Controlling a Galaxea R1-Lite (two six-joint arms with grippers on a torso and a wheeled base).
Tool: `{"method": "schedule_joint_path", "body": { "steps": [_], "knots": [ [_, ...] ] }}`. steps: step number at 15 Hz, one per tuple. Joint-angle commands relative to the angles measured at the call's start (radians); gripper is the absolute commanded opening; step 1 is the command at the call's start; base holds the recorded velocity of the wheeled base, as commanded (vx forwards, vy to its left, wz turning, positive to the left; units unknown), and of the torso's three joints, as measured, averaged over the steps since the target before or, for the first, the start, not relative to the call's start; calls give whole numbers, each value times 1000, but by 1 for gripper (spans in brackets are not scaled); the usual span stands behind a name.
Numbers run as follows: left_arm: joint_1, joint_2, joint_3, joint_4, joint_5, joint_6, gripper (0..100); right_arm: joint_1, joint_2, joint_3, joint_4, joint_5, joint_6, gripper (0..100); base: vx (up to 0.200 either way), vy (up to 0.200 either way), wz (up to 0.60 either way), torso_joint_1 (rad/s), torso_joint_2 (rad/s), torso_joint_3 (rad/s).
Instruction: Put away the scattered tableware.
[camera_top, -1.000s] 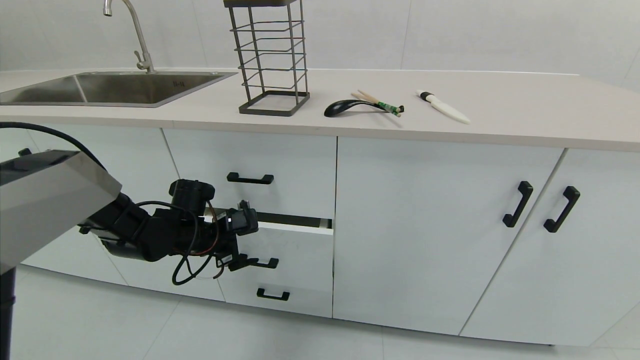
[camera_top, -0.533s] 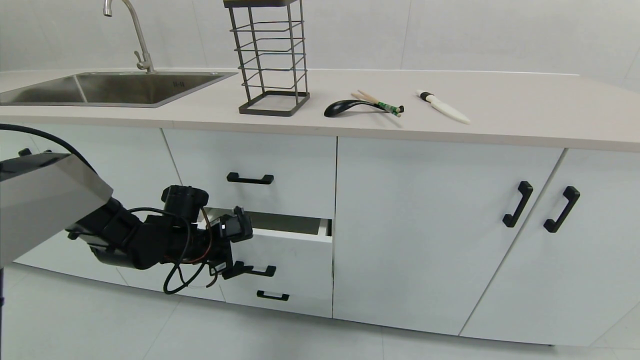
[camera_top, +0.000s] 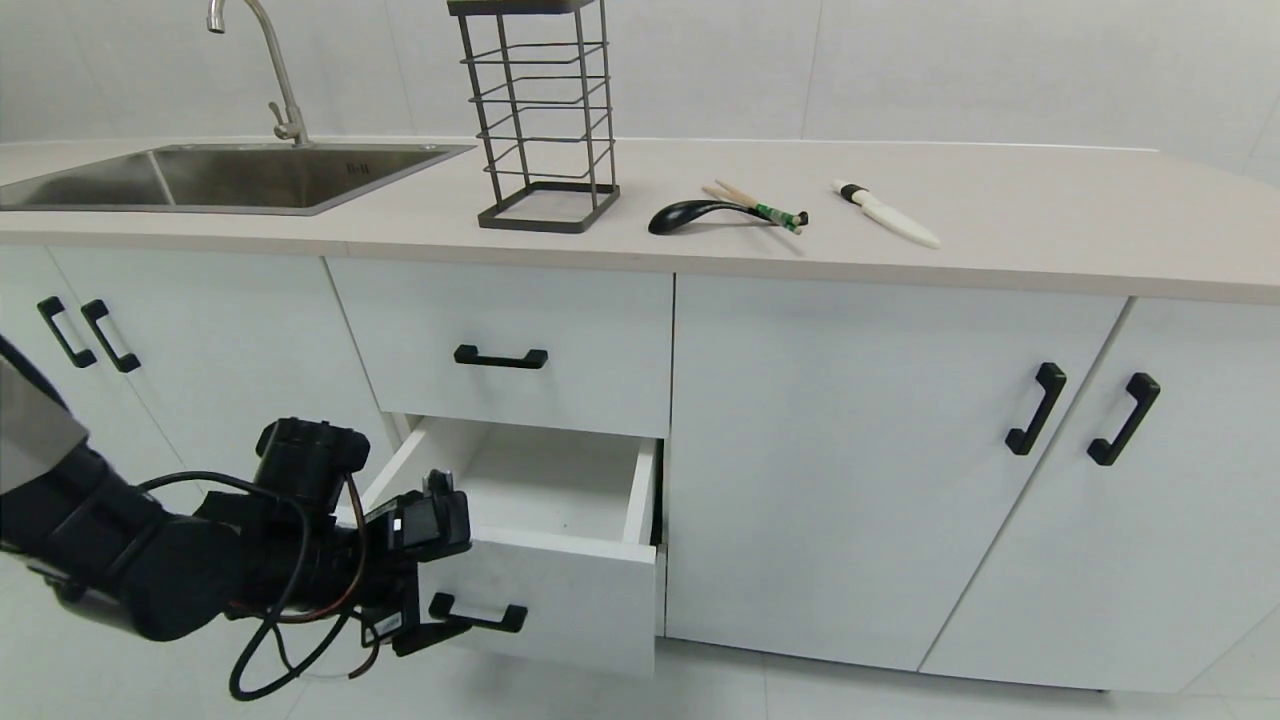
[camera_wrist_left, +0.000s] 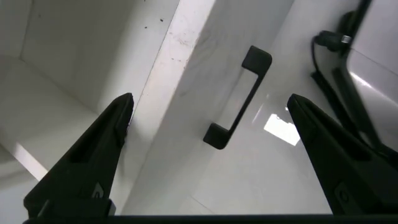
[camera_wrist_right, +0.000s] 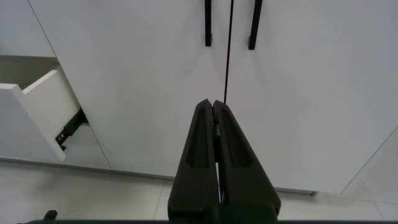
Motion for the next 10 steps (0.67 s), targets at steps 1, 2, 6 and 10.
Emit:
{"method": "schedule_joint_path", "body": {
  "steps": [1, 2, 6, 10],
  "knots": [
    [-18, -92, 59, -3, 12, -16, 100, 0, 1, 0, 0, 0, 0, 0, 0, 0, 0, 0, 0, 0],
    [-19, -98, 68, -3, 12, -18, 100, 0, 1, 0, 0, 0, 0, 0, 0, 0, 0, 0, 0, 0],
    [-19, -111, 72, 1, 11, -24, 100, 0, 1, 0, 0, 0, 0, 0, 0, 0, 0, 0, 0, 0],
    [-52, -209, 140, 8, 3, -39, 100, 0, 1, 0, 0, 0, 0, 0, 0, 0, 0, 0, 0, 0]
  ]
}}
